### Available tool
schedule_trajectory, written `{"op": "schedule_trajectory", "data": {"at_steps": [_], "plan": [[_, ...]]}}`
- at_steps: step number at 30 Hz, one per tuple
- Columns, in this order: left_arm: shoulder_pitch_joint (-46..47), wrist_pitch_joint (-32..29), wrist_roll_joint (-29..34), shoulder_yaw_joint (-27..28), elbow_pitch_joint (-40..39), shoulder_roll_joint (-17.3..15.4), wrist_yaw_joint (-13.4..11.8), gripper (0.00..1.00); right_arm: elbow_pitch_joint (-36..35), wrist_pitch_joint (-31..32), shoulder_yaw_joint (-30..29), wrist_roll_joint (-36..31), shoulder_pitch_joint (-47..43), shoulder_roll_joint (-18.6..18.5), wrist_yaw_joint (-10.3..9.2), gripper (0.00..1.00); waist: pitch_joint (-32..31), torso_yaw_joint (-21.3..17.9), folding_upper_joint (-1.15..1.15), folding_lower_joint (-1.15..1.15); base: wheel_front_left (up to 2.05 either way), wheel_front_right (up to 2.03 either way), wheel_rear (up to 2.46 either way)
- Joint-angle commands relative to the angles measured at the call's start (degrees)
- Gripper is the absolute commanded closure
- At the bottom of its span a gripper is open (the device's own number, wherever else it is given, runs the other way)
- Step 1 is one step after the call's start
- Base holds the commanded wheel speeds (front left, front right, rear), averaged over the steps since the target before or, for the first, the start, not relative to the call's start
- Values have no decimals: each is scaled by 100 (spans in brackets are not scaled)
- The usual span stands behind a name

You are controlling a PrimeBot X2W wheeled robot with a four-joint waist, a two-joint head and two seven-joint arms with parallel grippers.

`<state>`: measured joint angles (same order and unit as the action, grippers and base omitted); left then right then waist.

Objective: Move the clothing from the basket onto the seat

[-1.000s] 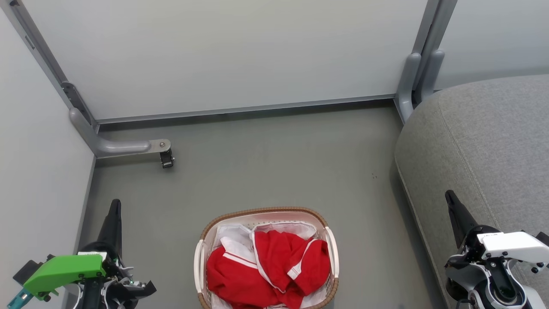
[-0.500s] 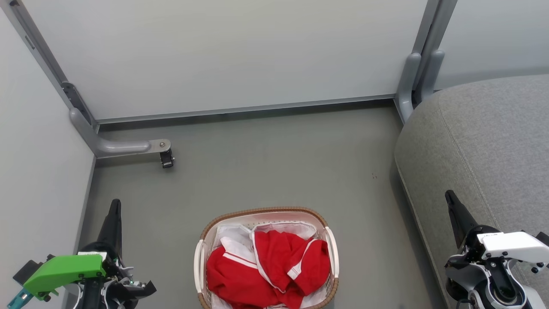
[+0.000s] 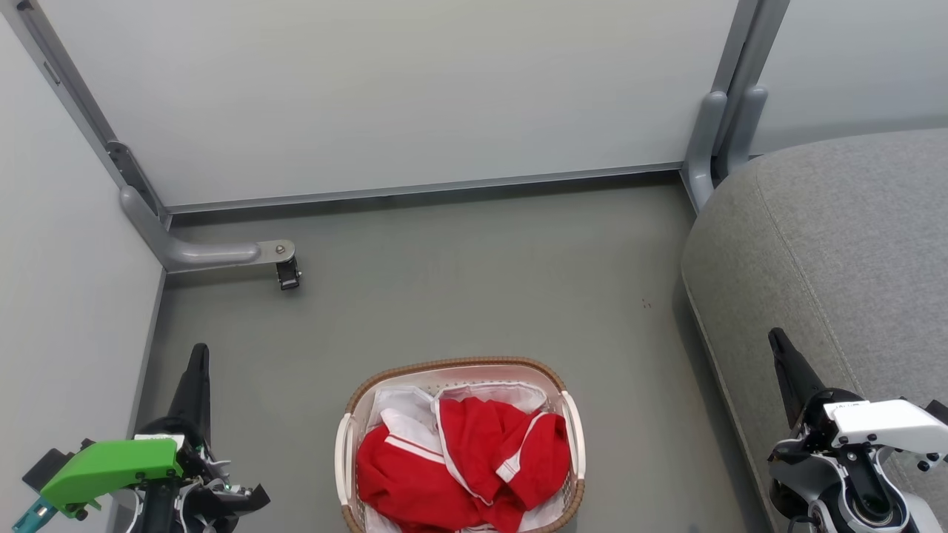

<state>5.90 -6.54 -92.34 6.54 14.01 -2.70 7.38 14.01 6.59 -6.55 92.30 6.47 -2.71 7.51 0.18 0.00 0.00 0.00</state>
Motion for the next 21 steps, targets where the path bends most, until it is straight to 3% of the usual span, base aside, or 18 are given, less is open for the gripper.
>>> {"op": "schedule_trajectory", "data": {"at_steps": [1, 15, 16, 21], "plan": [[60, -14, -16, 7, -6, -36, 31, 100, -14, 5, -5, 23, -68, -35, -3, 100, 0, 0, 0, 0, 0, 0, 0], [60, -14, -16, 7, -6, -36, 31, 100, -14, 6, -5, 23, -68, -35, -4, 100, 0, 0, 0, 0, 0, 0, 0], [-5, 2, 3, -1, 16, 4, -2, 0, 18, 0, 1, -3, -1, 5, 0, 0, 0, 0, 0, 0, 0, 0, 0], [-52, 90, 92, -54, 167, 20, -9, 0, 104, -64, 47, -65, -18, 18, -3, 0, 5, 0, 0, 0, 0, 0, 0]]}}
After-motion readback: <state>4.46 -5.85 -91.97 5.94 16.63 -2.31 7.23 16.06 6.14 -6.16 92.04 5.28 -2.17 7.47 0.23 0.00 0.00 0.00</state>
